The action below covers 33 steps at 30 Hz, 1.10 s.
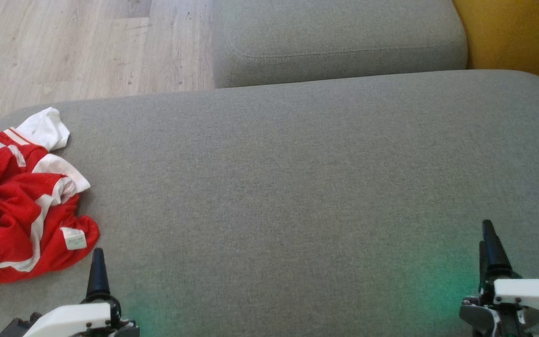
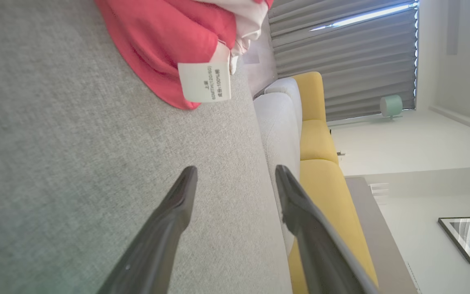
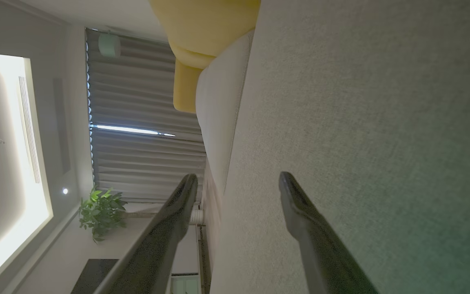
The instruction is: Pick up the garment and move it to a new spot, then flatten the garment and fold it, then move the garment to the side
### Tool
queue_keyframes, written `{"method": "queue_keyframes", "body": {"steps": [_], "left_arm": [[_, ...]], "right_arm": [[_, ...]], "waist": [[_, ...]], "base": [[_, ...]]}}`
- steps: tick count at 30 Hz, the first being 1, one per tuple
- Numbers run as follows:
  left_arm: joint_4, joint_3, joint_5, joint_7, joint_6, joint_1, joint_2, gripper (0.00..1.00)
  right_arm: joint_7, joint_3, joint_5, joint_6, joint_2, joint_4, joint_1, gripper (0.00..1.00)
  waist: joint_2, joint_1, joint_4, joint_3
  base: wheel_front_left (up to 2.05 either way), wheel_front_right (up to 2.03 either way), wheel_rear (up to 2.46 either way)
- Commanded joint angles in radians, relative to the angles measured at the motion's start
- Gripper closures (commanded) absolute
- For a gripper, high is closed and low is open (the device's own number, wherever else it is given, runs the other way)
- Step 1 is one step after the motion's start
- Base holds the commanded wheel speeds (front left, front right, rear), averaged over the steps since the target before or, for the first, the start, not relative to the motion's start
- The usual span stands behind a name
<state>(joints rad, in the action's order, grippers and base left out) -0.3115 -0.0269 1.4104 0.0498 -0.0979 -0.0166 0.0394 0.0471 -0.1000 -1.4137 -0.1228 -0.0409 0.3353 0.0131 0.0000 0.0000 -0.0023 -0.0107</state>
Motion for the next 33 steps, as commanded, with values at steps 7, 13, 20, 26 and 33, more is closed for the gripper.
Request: {"method": "queue_keyframes", "body": {"steps": [7,13,20,26,33], "left_arm": [[0.066,0.024,-0.152,-0.031,0.013,0.034,0.005,0.0],[0.095,0.059,-0.278,-0.049,0.032,0.036,0.013,0.0],[0.11,0.091,-0.358,-0.066,0.067,0.032,0.017,0.0],[0.124,0.114,-0.428,-0.084,0.094,0.03,0.027,0.0],[0.132,0.137,-0.511,-0.105,0.116,0.026,0.036,0.0]], "right_arm": [[-0.03,0.055,0.186,-0.002,-0.005,-0.067,-0.034,0.0],[-0.048,0.067,0.295,-0.002,-0.005,-0.094,-0.027,0.0],[-0.065,0.079,0.376,-0.003,-0.005,-0.108,-0.02,0.0],[-0.083,0.103,0.476,-0.003,-0.005,-0.112,-0.017,0.0],[-0.104,0.141,0.578,-0.004,-0.009,-0.12,-0.018,0.0]], "waist": [[0.0,0.0,0.005,-0.001],[0.0,0.0,0.01,-0.004],[0.0,0.0,0.012,-0.01],[0.0,0.0,0.013,-0.018],[0.0,0.0,0.006,-0.026]], "base": [[0.0,0.0,0.0],[0.0,0.0,0.0],[0.0,0.0,0.0],[0.0,0.0,0.0],[0.0,0.0,0.0]]}}
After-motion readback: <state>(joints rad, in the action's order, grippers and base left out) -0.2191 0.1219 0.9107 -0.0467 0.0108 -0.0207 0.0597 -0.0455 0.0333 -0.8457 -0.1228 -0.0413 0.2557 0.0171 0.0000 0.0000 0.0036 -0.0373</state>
